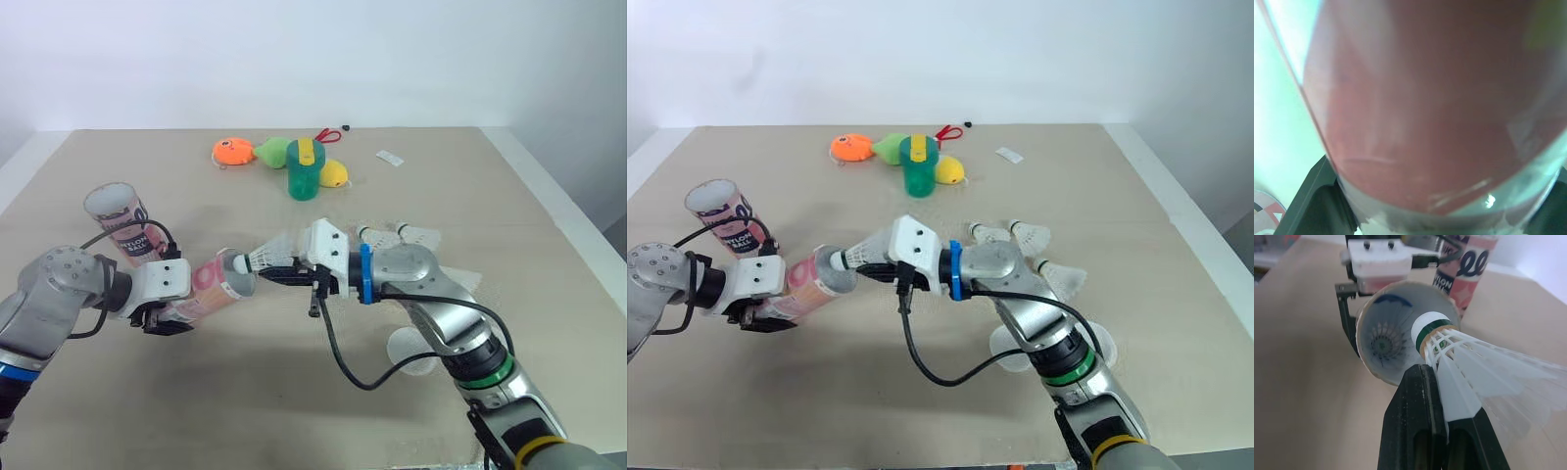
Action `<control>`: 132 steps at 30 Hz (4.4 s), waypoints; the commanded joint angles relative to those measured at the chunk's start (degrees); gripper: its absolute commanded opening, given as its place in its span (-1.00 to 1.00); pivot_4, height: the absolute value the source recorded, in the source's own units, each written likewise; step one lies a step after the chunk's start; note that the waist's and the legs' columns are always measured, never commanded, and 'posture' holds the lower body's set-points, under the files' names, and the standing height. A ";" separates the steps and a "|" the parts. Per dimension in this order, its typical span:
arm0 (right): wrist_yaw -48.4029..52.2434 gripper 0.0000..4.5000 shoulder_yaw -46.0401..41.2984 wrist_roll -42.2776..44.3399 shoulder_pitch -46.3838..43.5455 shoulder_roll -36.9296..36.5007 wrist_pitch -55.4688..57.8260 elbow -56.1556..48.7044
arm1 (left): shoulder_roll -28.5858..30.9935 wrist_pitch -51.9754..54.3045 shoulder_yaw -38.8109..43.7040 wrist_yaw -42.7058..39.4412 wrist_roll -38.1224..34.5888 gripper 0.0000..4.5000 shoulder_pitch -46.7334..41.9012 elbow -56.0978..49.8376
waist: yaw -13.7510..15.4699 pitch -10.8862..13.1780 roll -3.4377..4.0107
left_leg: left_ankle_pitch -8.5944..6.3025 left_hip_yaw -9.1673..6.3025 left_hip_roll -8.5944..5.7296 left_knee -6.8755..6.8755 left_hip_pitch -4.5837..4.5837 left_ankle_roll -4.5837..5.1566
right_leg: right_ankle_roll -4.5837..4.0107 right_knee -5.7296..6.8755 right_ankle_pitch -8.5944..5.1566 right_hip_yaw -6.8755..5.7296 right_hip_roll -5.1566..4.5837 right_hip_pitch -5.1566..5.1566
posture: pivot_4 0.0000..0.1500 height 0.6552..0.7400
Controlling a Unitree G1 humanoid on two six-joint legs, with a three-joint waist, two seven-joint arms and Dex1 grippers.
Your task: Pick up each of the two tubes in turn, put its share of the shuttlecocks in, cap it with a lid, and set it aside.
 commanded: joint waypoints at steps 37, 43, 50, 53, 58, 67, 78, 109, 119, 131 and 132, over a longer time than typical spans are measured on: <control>-21.18 0.96 -35.08 9.12 59.25 -0.30 -5.27 -29.74 | -2.15 -2.54 -4.02 -0.94 -0.35 0.46 -0.38 0.75 | 0.72 -0.05 0.06 | -0.18 -0.14 -0.12 0.01 0.11 -0.13 | 0.10 0.03 -0.36 0.07 -0.07 0.20 | 1.00 1.00; -23.33 0.96 -34.49 8.52 59.88 0.79 -5.48 -27.10 | -2.04 -2.25 -3.79 -0.79 -0.49 0.46 0.24 0.21 | 0.72 -0.06 0.05 | -0.18 -0.14 -0.12 0.01 0.11 -0.13 | 0.09 0.03 -0.37 0.08 -0.09 0.20 | 1.00 1.00; -28.25 0.96 -33.02 9.02 50.41 2.37 -0.78 -20.62 | -2.06 -1.80 -3.25 -0.32 -0.68 0.46 0.87 -0.36 | 0.63 -0.06 0.06 | -0.18 -0.15 -0.12 0.01 0.11 -0.13 | 0.07 0.02 -0.36 0.07 -0.08 0.19 | 1.00 1.00; -29.41 0.96 -32.32 9.52 48.58 3.11 0.82 -19.68 | -2.12 -1.55 -3.09 -0.15 -0.71 0.46 1.17 -0.77 | 0.67 -0.06 0.07 | -0.19 -0.16 -0.13 -0.06 0.10 -0.12 | 0.06 0.02 -0.42 0.07 -0.08 0.19 | 1.00 1.00; -30.43 0.96 -30.64 9.09 47.33 3.86 2.14 -18.37 | -1.88 -1.04 -2.48 0.25 -0.88 0.46 1.89 -1.47 | 0.68 -0.07 0.07 | -0.22 -0.16 -0.15 -0.09 0.08 -0.08 | 0.08 0.02 -0.47 0.07 -0.08 0.20 | 1.00 1.00; -33.04 0.96 -29.10 9.07 42.98 6.98 3.08 -14.30 | -2.01 -0.48 -2.19 0.61 -0.83 0.46 2.34 -2.09 | 0.56 -0.07 0.07 | -0.22 -0.16 -0.14 -0.08 0.09 -0.08 | 0.07 0.03 -0.46 0.07 -0.07 0.20 | 1.00 1.00; -34.39 -0.73 -29.66 10.11 40.86 7.83 4.27 -12.51 | -1.99 0.00 -1.81 1.36 -1.11 0.46 3.22 -2.95 | 0.54 -0.07 0.08 | -0.22 -0.16 -0.13 -0.07 0.10 -0.08 | 0.08 0.03 -0.44 0.07 -0.06 0.20 | 1.00 1.00; -3.80 -0.97 -3.21 9.27 4.28 -0.37 -3.30 -4.47 | -1.08 1.10 -1.37 1.15 -1.46 0.46 0.84 -1.96 | -0.03 -0.05 -0.06 | -0.19 -0.24 -0.09 0.07 0.04 -0.02 | 0.06 0.04 -0.29 -0.01 0.06 0.21 | 1.00 1.00; 2.05 -0.35 2.48 4.56 -1.22 4.07 -5.44 1.66 | -0.80 1.17 -1.72 1.17 -1.67 0.46 0.08 -1.67 | -0.07 -0.04 -0.06 | -0.21 -0.22 -0.08 0.06 0.02 -0.01 | 0.21 0.10 -0.23 -0.02 0.05 0.17 | 1.00 1.00; 7.72 0.03 -9.02 15.20 -8.12 -1.75 6.16 1.70 | -1.05 1.08 -2.08 1.64 -1.68 0.46 0.15 -1.51 | -0.05 -0.02 -0.04 | -0.21 -0.24 -0.08 0.04 0.03 -0.01 | 0.20 0.11 -0.22 -0.04 0.04 0.18 | 1.00 1.00; 8.32 -0.17 -8.06 14.20 -8.33 -2.01 5.61 2.47 | -1.16 1.10 -2.14 1.74 -1.68 0.46 0.13 -1.51 | -0.06 -0.02 -0.04 | -0.21 -0.23 -0.08 0.04 0.05 -0.01 | 0.19 0.11 -0.23 -0.04 0.04 0.18 | 1.00 1.00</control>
